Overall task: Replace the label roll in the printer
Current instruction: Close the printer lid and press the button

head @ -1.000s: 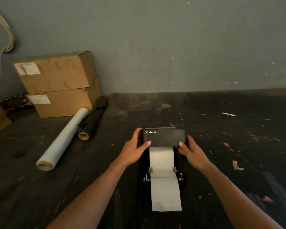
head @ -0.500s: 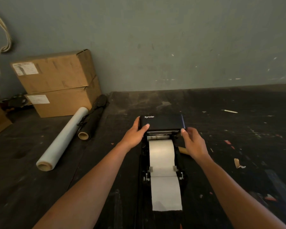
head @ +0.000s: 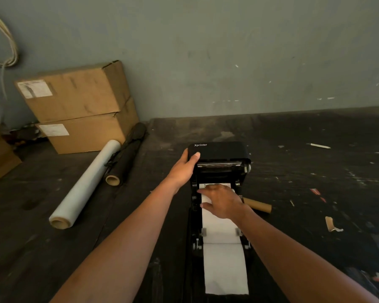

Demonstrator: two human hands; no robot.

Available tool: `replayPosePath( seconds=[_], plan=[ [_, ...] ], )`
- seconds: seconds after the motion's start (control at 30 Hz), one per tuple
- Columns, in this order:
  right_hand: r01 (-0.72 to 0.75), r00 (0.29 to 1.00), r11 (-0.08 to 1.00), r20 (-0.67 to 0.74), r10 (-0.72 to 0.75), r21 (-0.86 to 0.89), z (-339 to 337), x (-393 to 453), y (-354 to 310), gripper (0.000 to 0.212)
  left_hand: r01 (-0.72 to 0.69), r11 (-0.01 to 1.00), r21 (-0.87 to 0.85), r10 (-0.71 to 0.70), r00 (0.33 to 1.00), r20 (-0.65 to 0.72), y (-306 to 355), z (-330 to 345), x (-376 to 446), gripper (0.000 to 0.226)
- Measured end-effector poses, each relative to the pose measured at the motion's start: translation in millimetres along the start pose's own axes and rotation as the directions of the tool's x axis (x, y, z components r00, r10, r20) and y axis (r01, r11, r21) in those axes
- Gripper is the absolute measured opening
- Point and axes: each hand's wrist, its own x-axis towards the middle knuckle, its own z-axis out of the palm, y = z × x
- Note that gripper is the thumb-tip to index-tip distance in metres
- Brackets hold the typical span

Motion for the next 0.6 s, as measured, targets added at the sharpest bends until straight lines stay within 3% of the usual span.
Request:
replayPosePath(
  seconds=[0.23,0.43,0.53,0.6],
  plan=[
    [-0.003,0.998,1.000,0.065,0.004,-0.009,5.5,9.0,0.4,0.046,0.002,1.000,0.006,-0.002,1.000,-0.013,4.0,-0.3,1.2,0.067],
    [-0.048,0.973,0.995,0.223,0.067,-0.090,-8.3,21.3,-10.2,0.047,-0.001,1.000,0.014,0.001,1.000,0.000,4.0,-2.2,1.7,0.059],
    [-0.064,0.991,0.995,0.108,0.073,-0.082,-14.2,28.6,-19.7,0.054,-0.006,1.000,0.016,0.006,1.000,0.003,3.3,-2.7,2.1,0.055],
    [-0.030,0.999,0.998,0.042,0.033,-0.063,-15.6,31.8,-24.4,0.044,-0.015,1.000,0.025,0.015,1.000,0.005,3.2,-3.1,3.1,0.052]
  ],
)
